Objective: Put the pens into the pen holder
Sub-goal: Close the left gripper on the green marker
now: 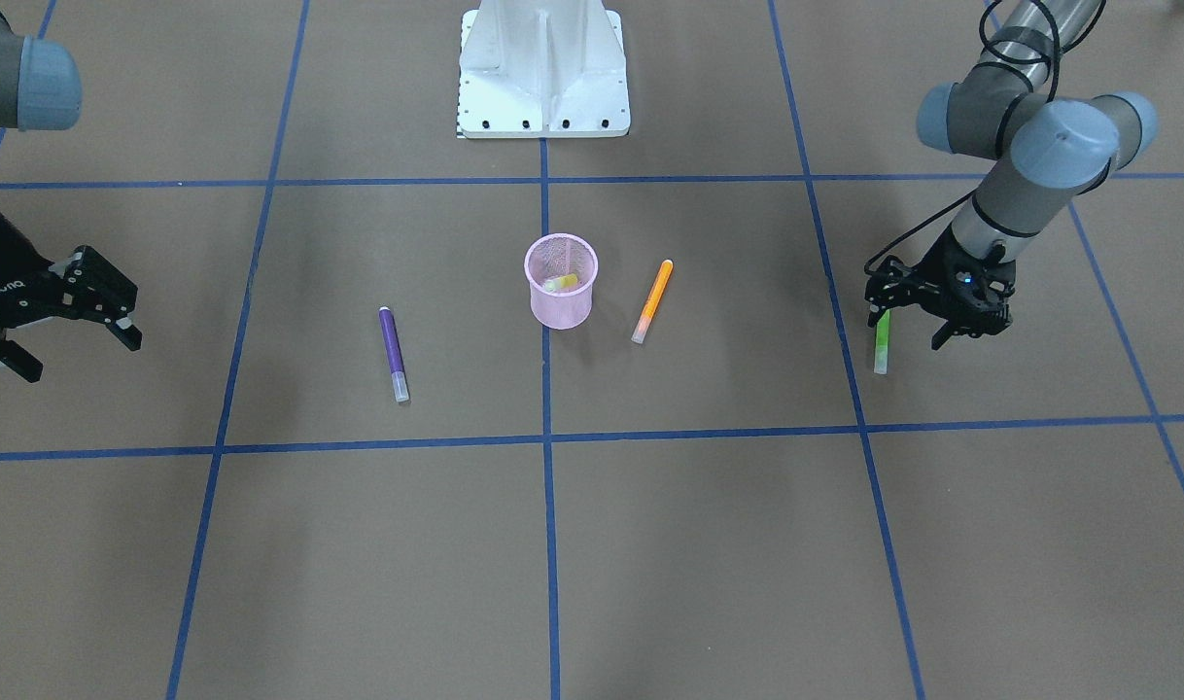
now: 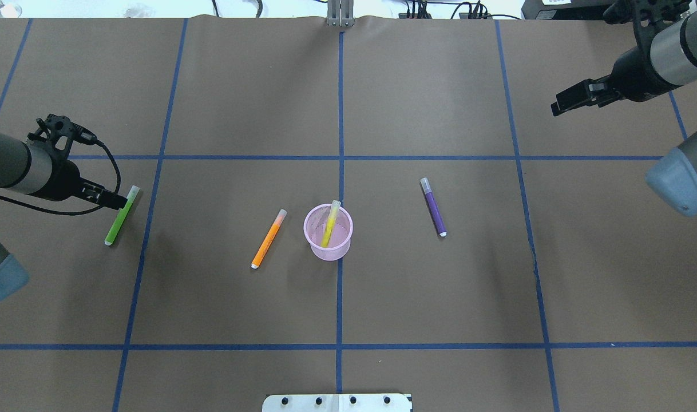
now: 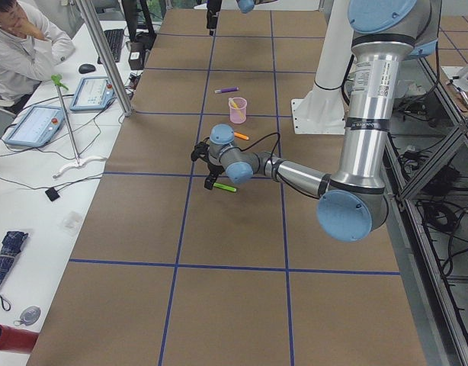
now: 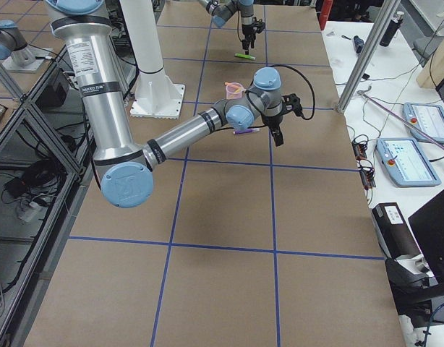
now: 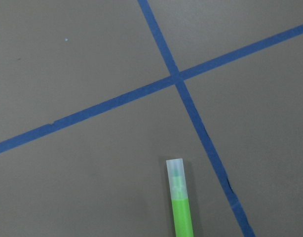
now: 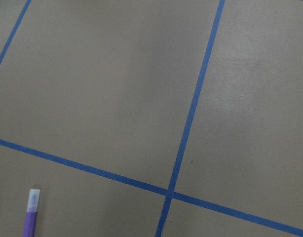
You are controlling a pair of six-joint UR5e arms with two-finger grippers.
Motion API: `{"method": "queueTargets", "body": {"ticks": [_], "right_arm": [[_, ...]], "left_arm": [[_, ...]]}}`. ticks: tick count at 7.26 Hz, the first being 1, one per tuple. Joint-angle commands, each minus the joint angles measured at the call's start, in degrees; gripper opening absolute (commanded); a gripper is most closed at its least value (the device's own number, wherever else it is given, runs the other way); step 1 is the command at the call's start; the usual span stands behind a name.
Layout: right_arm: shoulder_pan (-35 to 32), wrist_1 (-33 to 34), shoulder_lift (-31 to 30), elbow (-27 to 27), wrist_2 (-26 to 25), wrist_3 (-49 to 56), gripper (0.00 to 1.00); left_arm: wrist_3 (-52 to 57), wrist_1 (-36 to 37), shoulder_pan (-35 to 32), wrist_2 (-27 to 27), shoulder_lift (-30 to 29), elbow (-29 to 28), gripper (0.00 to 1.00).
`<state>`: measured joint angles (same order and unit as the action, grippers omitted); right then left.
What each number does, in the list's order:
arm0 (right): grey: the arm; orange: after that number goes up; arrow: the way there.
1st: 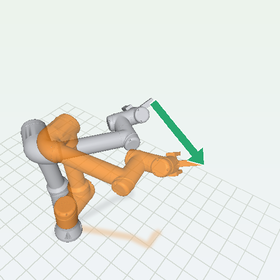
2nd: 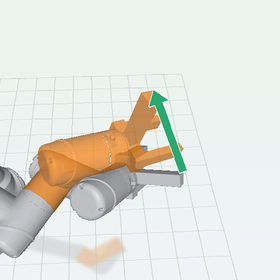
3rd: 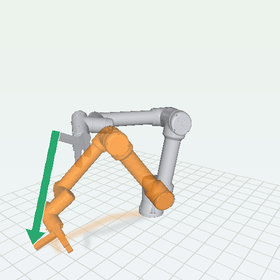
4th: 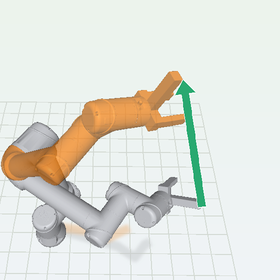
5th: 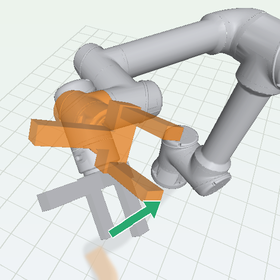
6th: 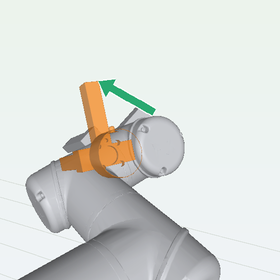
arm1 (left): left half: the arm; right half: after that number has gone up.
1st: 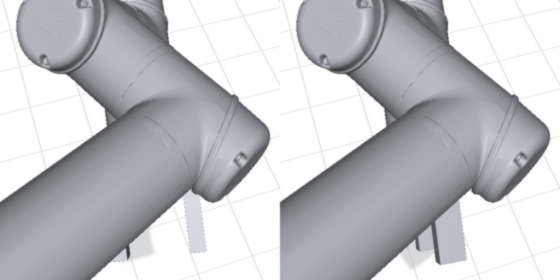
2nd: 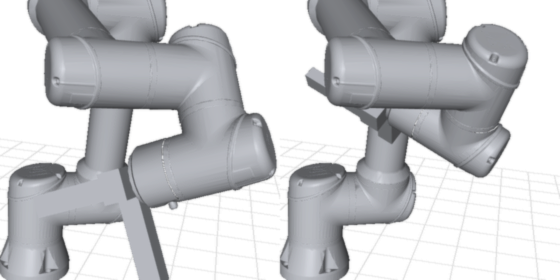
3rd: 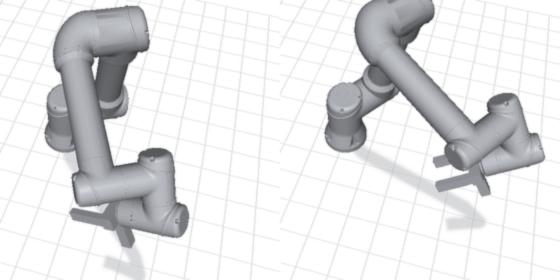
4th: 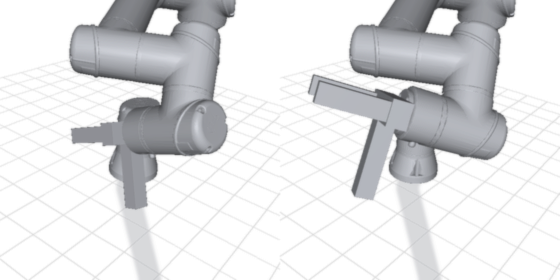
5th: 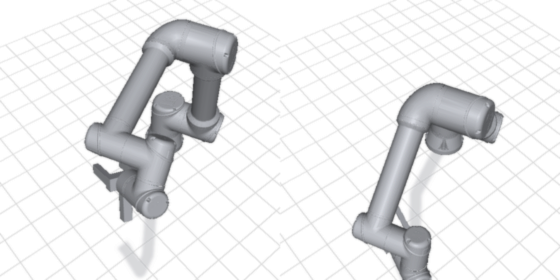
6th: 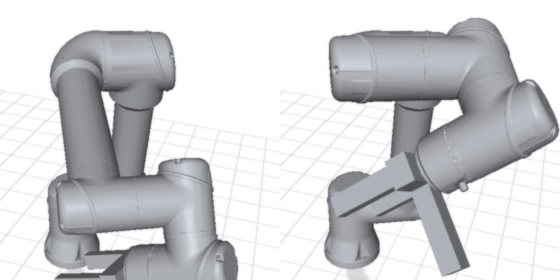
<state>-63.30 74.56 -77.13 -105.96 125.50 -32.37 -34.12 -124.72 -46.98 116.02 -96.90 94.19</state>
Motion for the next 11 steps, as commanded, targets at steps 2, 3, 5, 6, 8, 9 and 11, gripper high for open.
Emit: {"method": "queueTargets", "body": {"ticks": [2, 3, 5, 6, 8, 9, 11], "right_arm": [[-0.5, 0.0, -0.6, 0.1, 0.1, 1.1, 0.99], [-0.5, 0.0, -0.7, 0.1, 0.1, 1.2, 0.99], [-0.5, 0.0, -0.7, 0.1, 0.1, 1.2, 0.99], [-0.4, 0.0, -0.7, 0.1, 0.1, 1.2, 0.99], [-0.4, 0.0, -0.8, 0.1, 0.1, 1.2, 0.99], [-0.5, 0.0, -0.9, 0.1, 0.0, 1.2, 0.99], [-0.4, 0.0, -1.2, 0.1, 0.0, 1.2, 0.99]], "left_arm": [[0.1, 0.0, 0.9, -1.1, -1.5, -2.6, 0.58], [0.1, 0.0, 1.0, -1.1, -1.4, -2.6, 0.57], [-0.2, 0.0, 1.1, -0.8, -1.5, -2.5, 0.57], [-0.7, 0.0, 1.1, -0.8, -1.5, -2.5, 0.56], [-1.0, 0.2, 1.2, -0.6, -1.3, -2.6, 0.54], [-3.1, 0.1, 1.2, -0.7, -1.2, -2.6, 0.6], [-4.6, 0.0, 2.0, -1.0, -1.3, -2.5, 0.61]]}}
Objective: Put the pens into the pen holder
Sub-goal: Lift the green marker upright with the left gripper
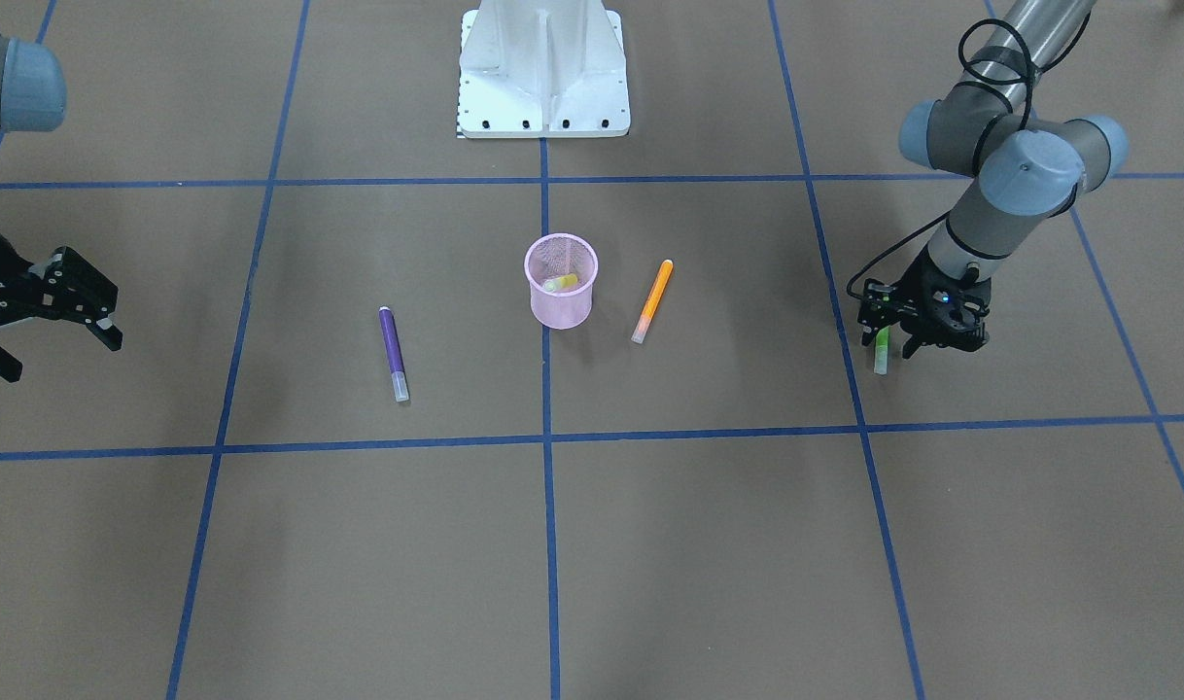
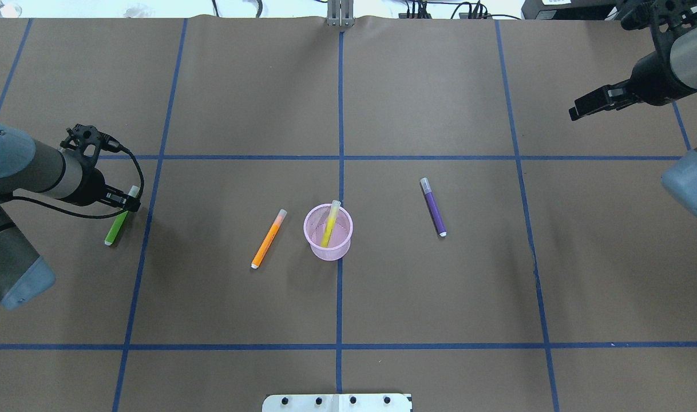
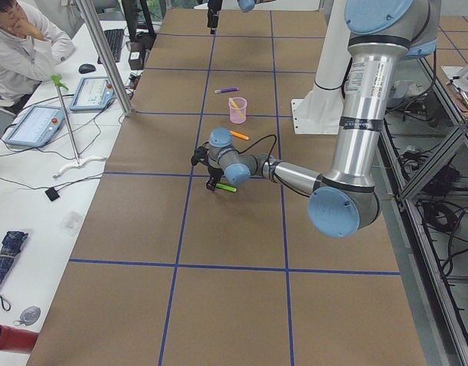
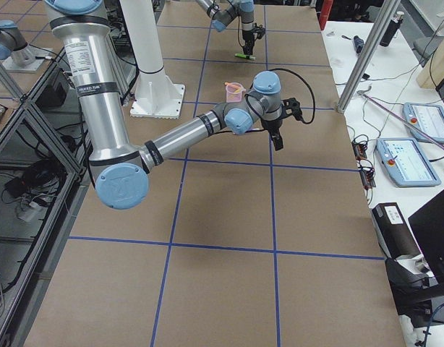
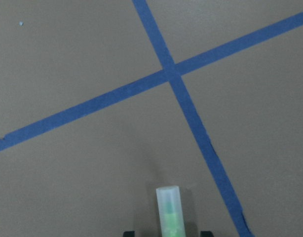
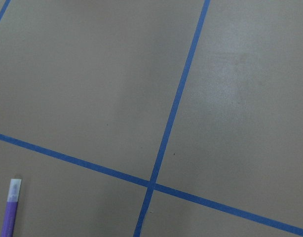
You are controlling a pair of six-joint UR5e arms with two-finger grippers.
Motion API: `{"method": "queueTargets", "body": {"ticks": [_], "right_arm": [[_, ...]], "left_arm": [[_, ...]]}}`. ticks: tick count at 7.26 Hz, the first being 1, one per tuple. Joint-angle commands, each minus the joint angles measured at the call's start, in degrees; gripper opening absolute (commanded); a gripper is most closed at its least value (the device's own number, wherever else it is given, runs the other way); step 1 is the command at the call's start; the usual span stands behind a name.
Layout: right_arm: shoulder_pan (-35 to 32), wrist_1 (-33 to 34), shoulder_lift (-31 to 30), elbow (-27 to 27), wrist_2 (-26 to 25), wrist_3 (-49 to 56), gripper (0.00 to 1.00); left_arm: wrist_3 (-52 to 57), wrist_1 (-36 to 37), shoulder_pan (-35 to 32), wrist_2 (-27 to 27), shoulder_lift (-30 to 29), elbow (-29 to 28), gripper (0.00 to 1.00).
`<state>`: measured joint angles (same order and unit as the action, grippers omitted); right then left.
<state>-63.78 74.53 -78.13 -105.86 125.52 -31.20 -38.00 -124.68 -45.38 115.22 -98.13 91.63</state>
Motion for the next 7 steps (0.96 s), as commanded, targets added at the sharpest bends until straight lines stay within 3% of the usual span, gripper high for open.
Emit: {"method": "queueTargets", "body": {"ticks": [1, 4, 5, 6, 7], "right_arm": [[0.1, 0.0, -0.2, 0.0, 0.0, 0.0, 0.99], [0.1, 0.0, -0.3, 0.0, -0.1, -0.1, 0.99], [0.1, 0.0, -0.2, 0.0, -0.1, 0.0, 0.99], [0.1, 0.0, -0.2, 0.0, -0.1, 0.0, 0.99], [0.1, 0.0, -0.3, 0.0, -0.1, 0.0, 0.99]], "left_arm": [[-0.8, 0.0, 0.6, -0.3, 0.0, 0.0, 0.6], [-0.6, -0.1, 0.7, -0.3, 0.0, 0.0, 0.39], [-0.5, -0.1, 0.6, -0.3, 0.1, 0.0, 0.16], [-0.2, -0.2, 0.6, -0.3, 0.2, 0.2, 0.0], [-0.1, -0.2, 0.6, -0.1, 0.1, 0.6, 0.0]]}}
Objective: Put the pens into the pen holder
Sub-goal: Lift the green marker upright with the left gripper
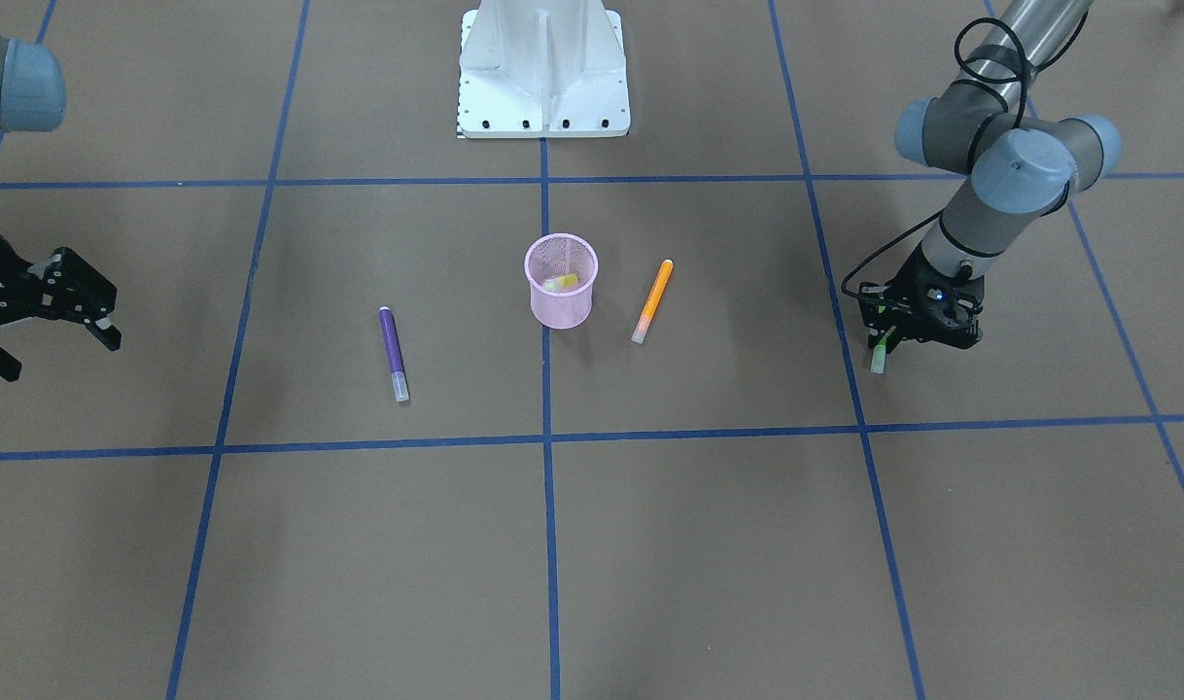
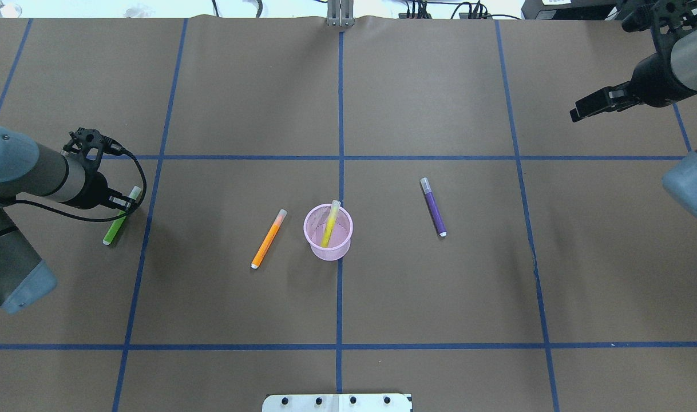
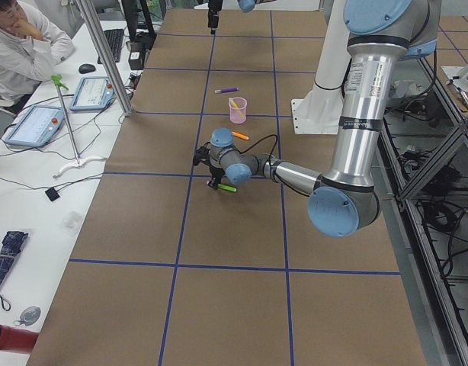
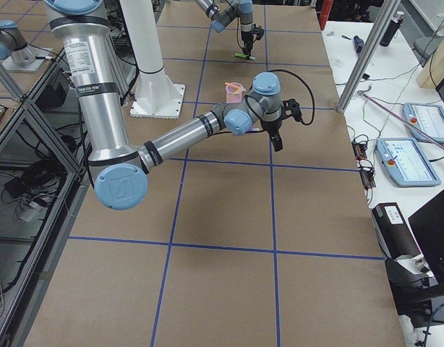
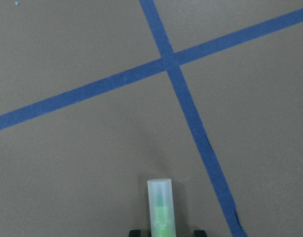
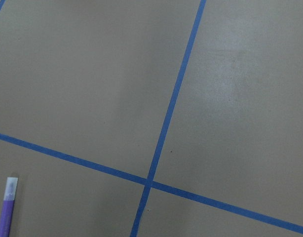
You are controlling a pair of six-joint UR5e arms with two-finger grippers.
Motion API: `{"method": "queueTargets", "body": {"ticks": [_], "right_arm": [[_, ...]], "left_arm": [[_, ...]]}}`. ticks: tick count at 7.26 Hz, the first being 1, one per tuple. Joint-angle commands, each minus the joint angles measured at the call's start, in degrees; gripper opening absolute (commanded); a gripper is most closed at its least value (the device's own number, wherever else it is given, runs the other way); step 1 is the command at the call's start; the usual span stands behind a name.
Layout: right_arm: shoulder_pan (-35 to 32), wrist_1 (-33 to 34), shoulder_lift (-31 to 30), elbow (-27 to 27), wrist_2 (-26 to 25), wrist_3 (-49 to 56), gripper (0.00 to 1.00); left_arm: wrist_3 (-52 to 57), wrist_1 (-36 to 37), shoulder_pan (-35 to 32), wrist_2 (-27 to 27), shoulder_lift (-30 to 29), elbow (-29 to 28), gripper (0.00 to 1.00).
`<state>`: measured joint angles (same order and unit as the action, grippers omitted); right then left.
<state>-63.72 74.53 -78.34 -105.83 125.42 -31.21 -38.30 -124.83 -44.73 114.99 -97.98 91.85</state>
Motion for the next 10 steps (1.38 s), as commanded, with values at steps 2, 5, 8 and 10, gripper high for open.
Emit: {"method": "queueTargets", "body": {"ticks": [2, 5, 8, 10], "right_arm": [[0.0, 0.0, 0.0, 0.0, 0.0, 0.0, 0.99], [0.1, -0.1, 0.0, -0.1, -0.4, 0.0, 0.99], [0.1, -0.2, 0.1, -0.2, -0.7, 0.0, 0.99], [0.1, -0.2, 0.2, -0.1, -0.9, 0.0, 0.99]], "left_arm": [[1.5, -1.9, -0.1, -0.2, -0.5, 1.8, 0.0], [1.6, -23.0, 0.1, -3.7, -3.6, 2.0, 0.0], [1.7, -37.1, 2.3, -4.4, -11.7, 1.4, 0.0], [0.2, -44.1, 12.0, -15.7, -16.7, 0.8, 0.0]]}}
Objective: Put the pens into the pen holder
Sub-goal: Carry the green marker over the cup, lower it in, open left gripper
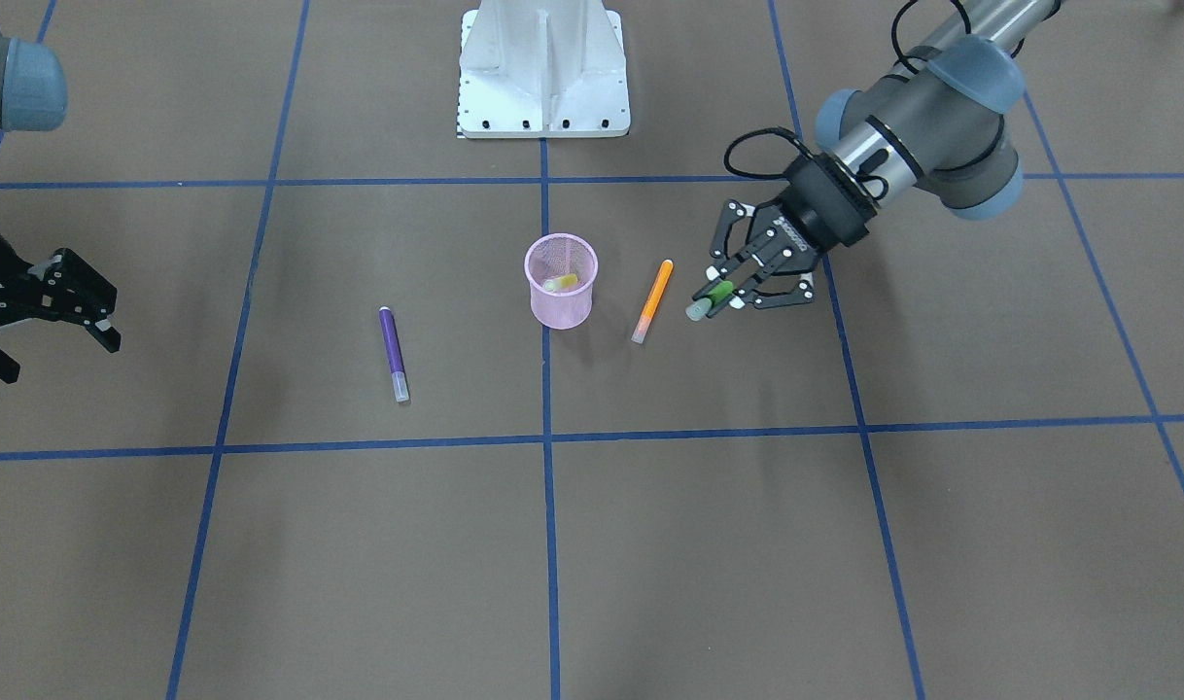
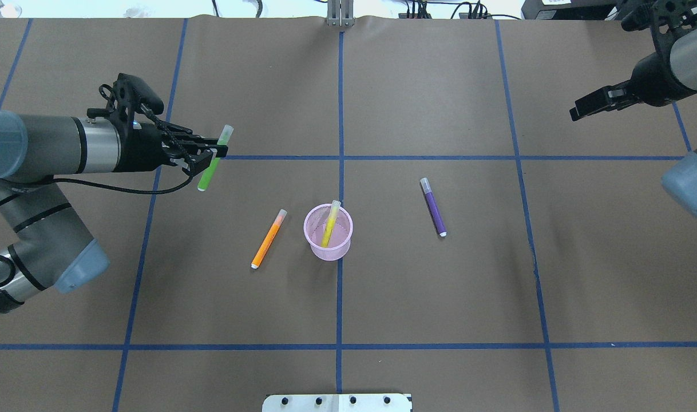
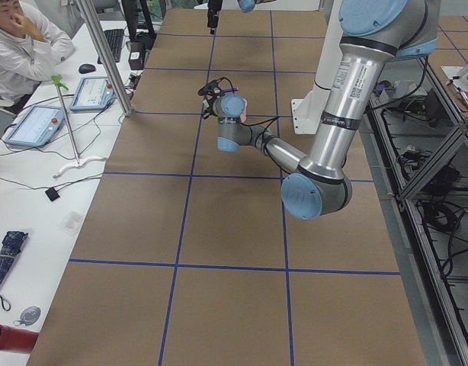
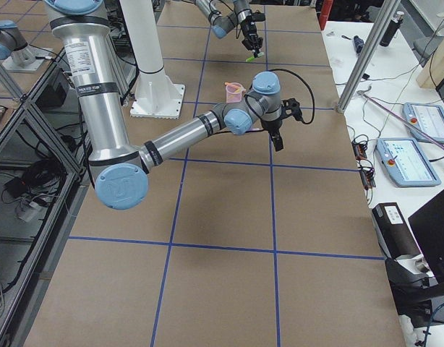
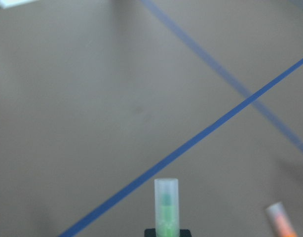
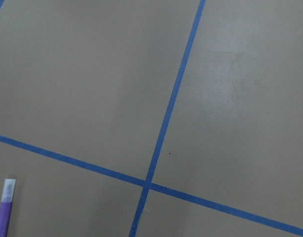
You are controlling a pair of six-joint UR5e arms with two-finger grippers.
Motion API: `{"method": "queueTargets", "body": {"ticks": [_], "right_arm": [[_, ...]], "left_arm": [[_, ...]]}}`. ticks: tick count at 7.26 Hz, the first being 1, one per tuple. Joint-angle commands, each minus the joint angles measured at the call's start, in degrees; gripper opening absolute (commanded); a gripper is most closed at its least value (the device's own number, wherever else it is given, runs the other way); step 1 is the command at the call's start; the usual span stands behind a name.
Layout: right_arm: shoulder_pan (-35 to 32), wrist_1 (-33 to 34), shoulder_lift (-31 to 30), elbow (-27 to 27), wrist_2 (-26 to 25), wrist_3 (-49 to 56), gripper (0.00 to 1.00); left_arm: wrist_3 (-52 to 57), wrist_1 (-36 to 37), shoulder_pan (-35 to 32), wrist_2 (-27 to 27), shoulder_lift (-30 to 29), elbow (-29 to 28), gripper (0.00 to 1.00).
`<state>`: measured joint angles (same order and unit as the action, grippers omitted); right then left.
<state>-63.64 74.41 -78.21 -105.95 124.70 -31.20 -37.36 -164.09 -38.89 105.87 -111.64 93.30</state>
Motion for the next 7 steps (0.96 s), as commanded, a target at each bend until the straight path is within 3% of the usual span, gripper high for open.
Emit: {"method": "queueTargets", "body": {"ticks": [1, 5, 6, 7], "right_arm": [[0.0, -0.1, 0.1, 0.0, -0.4, 0.0, 0.99], [0.1, -0.1, 0.2, 0.1, -0.5, 0.0, 0.99], [0.1, -0.1, 0.2, 0.1, -0.5, 0.0, 0.99], [0.1, -0.1, 0.2, 0.1, -0.5, 0.0, 0.99]], "left_arm": [[-0.6, -7.0, 11.3, -12.0, -4.1, -2.5, 0.0], [-0.5, -8.5, 13.3, -14.5, -8.2, -8.7, 0.0], [-0.4, -8.5, 13.3, -14.5, -8.2, -8.7, 0.28], [-0.4, -8.4, 13.3, -14.6, -8.2, -8.7, 0.94]]}}
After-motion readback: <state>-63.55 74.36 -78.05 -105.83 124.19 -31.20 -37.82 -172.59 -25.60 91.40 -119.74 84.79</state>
